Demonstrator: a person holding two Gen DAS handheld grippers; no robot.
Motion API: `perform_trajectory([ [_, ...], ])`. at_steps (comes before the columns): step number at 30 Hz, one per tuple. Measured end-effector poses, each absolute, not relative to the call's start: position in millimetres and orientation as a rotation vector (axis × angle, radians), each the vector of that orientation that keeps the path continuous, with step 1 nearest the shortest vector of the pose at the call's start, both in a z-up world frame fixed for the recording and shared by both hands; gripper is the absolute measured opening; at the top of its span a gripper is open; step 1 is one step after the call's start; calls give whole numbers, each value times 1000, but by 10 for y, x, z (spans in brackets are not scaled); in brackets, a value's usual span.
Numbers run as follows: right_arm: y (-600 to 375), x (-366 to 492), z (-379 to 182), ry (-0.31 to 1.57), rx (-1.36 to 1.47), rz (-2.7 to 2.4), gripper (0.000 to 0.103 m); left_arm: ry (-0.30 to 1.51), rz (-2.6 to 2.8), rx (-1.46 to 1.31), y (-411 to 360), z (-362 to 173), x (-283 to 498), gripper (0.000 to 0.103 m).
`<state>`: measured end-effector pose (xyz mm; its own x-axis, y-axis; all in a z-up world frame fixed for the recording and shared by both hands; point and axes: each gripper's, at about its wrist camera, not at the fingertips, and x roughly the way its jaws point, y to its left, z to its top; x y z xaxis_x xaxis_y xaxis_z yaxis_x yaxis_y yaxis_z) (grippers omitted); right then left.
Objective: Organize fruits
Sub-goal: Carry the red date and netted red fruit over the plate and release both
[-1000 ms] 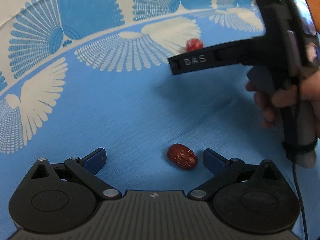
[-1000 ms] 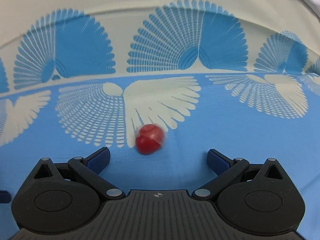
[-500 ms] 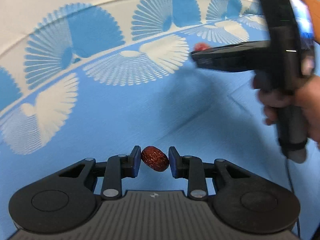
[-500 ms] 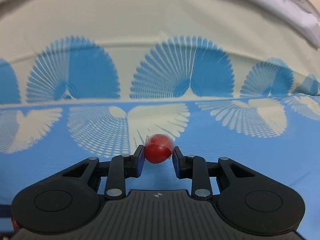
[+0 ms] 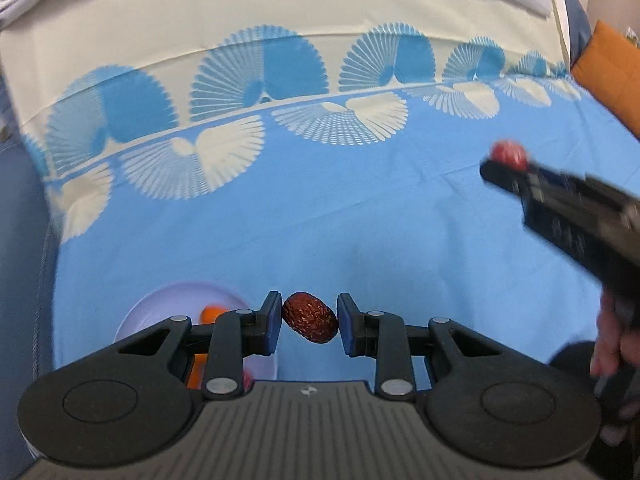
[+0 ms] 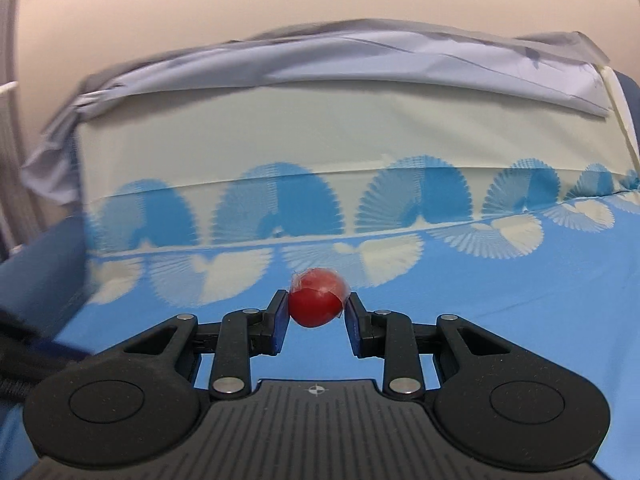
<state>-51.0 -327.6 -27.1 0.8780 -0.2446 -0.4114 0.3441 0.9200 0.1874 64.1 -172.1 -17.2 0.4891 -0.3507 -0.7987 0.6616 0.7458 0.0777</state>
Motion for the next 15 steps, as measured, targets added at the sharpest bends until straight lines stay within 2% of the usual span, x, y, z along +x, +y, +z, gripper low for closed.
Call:
perform_trajectory([
  [15, -1897, -1393, 194, 430, 234, -108, 32, 847, -573, 306, -526, 159, -133, 33],
])
